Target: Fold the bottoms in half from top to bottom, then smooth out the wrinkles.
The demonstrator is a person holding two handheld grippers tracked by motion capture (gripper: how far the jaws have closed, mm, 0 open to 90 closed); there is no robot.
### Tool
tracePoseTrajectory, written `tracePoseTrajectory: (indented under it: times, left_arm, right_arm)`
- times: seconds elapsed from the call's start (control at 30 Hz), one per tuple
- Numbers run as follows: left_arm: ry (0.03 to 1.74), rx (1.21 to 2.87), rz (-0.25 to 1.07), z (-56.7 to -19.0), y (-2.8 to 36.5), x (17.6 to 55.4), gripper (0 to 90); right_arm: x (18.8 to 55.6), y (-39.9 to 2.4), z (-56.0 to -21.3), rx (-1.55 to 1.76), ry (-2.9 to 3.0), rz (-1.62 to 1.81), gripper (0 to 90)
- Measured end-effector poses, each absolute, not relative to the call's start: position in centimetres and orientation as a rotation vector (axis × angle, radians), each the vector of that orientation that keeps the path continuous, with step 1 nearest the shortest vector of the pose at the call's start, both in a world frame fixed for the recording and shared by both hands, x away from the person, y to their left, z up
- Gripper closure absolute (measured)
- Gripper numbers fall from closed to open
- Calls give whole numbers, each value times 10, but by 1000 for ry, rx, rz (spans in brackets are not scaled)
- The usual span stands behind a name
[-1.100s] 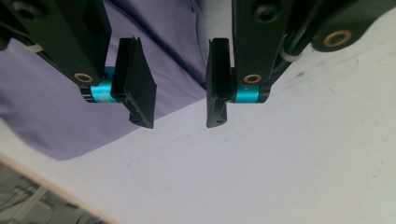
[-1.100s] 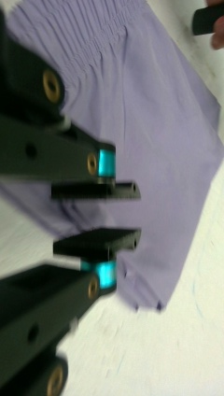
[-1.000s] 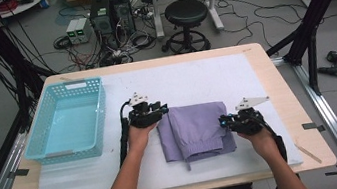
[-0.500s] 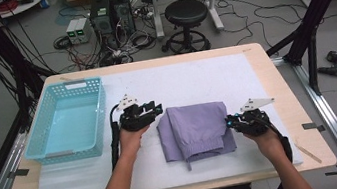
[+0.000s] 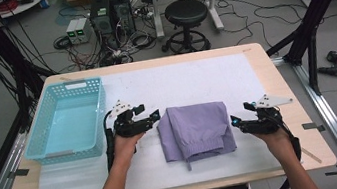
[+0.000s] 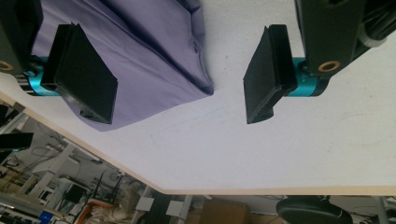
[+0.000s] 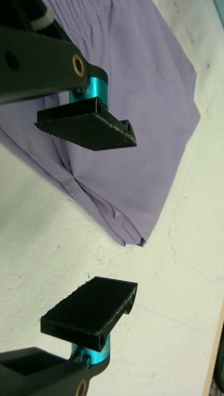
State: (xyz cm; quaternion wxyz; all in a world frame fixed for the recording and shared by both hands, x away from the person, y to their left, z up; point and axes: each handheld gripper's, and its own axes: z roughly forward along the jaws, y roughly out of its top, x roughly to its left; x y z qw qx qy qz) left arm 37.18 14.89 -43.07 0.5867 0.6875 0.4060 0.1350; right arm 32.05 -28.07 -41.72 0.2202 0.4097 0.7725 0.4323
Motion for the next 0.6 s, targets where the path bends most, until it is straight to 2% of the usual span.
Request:
tracePoseTrajectory:
  times: [0.3,0.43,0.5,0.6]
  left_arm:
    - [927,1597,333,-426,151,365,269]
    - [913,1607,316,-427,150,366,307]
    - [905,1613,315,-428,149,366,355]
    - [893,1631,300,-429,148,366,440]
  right_arm:
    - [319,-283,-416,1143,2130,1217,260]
    - [319,-282,-414,1147,2122,1232,286]
    - [319,-282,-415,1143,2140,1237,382]
    - [319,-282,-416,1153,2155,1241,594]
